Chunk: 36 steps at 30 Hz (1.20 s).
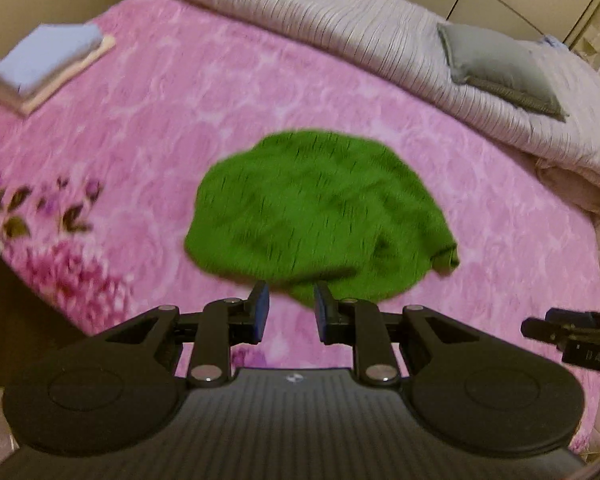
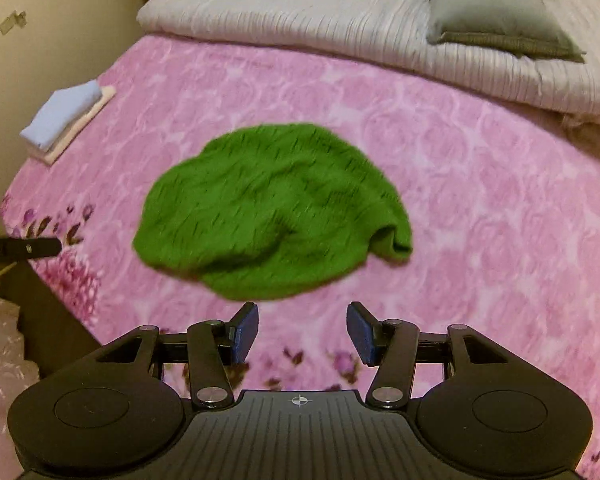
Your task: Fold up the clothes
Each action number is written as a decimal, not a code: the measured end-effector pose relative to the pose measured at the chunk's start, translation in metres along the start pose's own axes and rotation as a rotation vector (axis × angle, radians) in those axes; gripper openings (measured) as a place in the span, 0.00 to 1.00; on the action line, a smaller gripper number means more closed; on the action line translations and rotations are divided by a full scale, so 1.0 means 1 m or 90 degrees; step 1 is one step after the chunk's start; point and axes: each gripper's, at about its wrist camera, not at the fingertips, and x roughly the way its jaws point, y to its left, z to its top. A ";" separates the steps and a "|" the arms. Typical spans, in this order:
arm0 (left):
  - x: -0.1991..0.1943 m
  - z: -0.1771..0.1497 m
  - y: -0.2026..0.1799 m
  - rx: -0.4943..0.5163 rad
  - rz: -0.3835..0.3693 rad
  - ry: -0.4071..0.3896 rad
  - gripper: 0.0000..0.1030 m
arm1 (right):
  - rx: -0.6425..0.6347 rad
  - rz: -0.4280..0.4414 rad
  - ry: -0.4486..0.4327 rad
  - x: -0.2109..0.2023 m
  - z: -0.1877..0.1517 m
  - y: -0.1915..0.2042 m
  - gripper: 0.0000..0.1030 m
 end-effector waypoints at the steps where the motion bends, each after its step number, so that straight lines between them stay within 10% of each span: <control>1: 0.004 -0.006 0.003 0.001 0.000 0.007 0.18 | -0.001 -0.001 0.000 -0.002 -0.005 0.000 0.51; 23: -0.044 -0.147 -0.039 0.074 0.058 0.030 0.30 | 0.009 0.009 0.015 -0.053 -0.129 0.005 0.51; 36: -0.062 -0.156 -0.041 0.075 0.054 -0.002 0.31 | 0.020 0.000 -0.023 -0.074 -0.136 -0.002 0.51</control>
